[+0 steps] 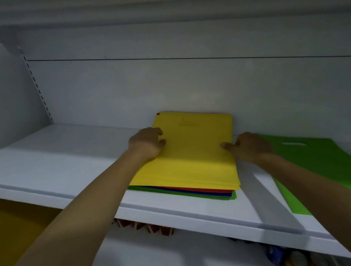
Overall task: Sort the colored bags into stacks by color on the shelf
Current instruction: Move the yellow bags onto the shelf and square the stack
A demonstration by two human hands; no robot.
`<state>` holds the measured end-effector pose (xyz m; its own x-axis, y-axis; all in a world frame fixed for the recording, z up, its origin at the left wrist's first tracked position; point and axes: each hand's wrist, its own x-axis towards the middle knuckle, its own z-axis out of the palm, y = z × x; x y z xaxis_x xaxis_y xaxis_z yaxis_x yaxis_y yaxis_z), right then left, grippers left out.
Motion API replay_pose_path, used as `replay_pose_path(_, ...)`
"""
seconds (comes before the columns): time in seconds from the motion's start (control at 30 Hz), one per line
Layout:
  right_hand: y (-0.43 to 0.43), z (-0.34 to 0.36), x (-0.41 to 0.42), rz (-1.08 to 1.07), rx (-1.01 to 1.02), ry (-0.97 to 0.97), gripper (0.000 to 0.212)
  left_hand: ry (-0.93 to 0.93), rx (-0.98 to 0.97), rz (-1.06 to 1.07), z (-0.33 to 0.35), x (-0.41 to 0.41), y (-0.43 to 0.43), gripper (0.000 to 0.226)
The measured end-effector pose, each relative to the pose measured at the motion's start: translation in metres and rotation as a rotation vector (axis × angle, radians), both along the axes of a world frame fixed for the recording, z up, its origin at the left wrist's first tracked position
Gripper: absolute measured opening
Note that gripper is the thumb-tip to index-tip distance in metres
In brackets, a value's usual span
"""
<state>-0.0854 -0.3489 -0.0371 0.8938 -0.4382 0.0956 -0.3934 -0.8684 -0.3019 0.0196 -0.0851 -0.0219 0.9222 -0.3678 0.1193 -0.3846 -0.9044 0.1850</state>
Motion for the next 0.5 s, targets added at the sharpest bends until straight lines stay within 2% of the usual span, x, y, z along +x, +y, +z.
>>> replay_pose_path(0.13,0.007,-0.001,0.01,-0.029,0.046,-0.024,0.055,0.088,0.082,0.085,-0.009,0.026,0.01,0.064)
replay_pose_path(0.23,0.01,0.002,0.014,-0.047,0.074,-0.059,0.049,0.089,0.048,0.055,-0.019,0.037,0.01,0.071)
replay_pose_path(0.33,0.012,0.002,0.014,-0.062,0.084,-0.107,0.034,0.08,-0.004,0.019,-0.025,0.041,0.003,0.074)
replay_pose_path(0.4,0.012,-0.003,0.014,-0.057,0.115,-0.187,0.025,0.096,-0.056,0.008,-0.029,0.041,-0.001,0.071)
replay_pose_path(0.5,0.017,-0.011,0.011,-0.045,0.215,-0.387,0.025,0.087,-0.126,0.005,-0.034,0.04,-0.003,0.068)
